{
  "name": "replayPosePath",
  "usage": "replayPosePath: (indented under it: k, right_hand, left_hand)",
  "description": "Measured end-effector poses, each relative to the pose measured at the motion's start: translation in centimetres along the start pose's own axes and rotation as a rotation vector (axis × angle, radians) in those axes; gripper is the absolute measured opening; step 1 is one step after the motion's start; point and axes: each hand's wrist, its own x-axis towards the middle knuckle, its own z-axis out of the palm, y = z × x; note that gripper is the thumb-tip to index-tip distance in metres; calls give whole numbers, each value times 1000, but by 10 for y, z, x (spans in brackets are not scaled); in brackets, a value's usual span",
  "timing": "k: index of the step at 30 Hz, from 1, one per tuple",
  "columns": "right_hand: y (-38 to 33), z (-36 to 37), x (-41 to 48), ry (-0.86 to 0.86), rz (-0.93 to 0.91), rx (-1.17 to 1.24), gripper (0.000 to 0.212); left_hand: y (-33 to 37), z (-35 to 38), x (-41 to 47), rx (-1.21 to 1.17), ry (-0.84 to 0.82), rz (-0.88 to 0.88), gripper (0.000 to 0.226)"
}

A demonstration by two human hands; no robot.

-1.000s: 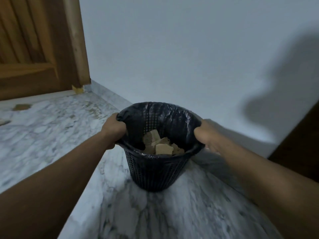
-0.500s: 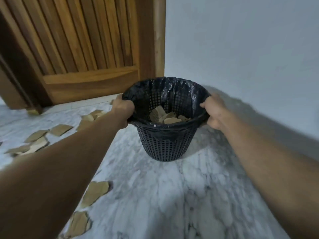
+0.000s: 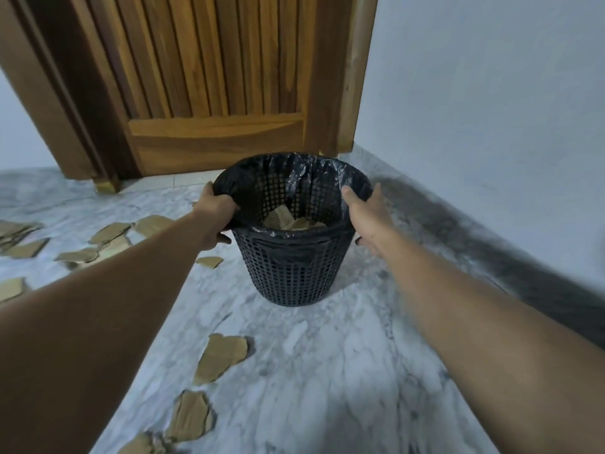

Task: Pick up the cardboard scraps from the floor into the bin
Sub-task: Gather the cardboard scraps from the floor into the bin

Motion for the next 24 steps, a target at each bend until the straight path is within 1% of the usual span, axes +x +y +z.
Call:
replayPosePath:
  k: [2,3,4,6,7,8,10,12,14,15,16,18,19,20,21,23,24]
  right_hand:
    - [-5,-1,-11,10,-7,-63,84]
    - [-7,0,-21,22,-11,-63,82]
    - [-5,3,-30,33,-17,-52,79]
    - [1,12,-55,65,-62,-23,74]
    - [7,18,-68,77,-89,-8,72]
    - [15,25,-79,87,-116,11,71]
    - [35,42,-99,112,-151,36,73]
    - [61,64,-117,123,-167,60,76]
    - [92,92,-135,21,-139,18,82]
    - [109,107,-142,-65,-123,-57,86]
    - [125,123,-147,-164,-118,-174,88]
    - [152,154,-152,-383,-171,-475,89]
    - [162,169,-153,-482,-211,-622,88]
    - [170,184,-155,-559,-255,-761,87]
    - [176,198,-157,-607,-317,-899,85]
    - [181,227,-160,-631,-438,-1102,80]
    - [181,242,-160,-623,-465,-1131,77]
  left_hand:
    - [-2,-3,0,8,-11,20,39]
    - [-4,-5,-3,12,-22,24,38]
    - [-7,-8,-8,22,-27,28,43]
    - [-16,-13,-23,36,-10,39,62]
    - [-25,-16,-32,37,14,58,68]
    - [-36,-20,-45,30,45,93,68]
    - [-70,-29,-70,60,101,156,64]
    - [-117,-42,-102,183,139,171,66]
    - [-176,-57,-136,330,167,159,68]
    - [-204,-63,-152,428,140,160,72]
    - [-231,-70,-167,541,79,159,79]
    - [-277,-78,-192,808,-67,168,103]
    - [-296,-80,-199,939,-112,172,114]
    - [-308,-83,-205,1040,-121,176,122]
    - [-317,-87,-205,1092,-95,173,126]
    - [-322,-99,-192,1099,-1,145,124]
    - [-322,-109,-181,1102,50,128,122]
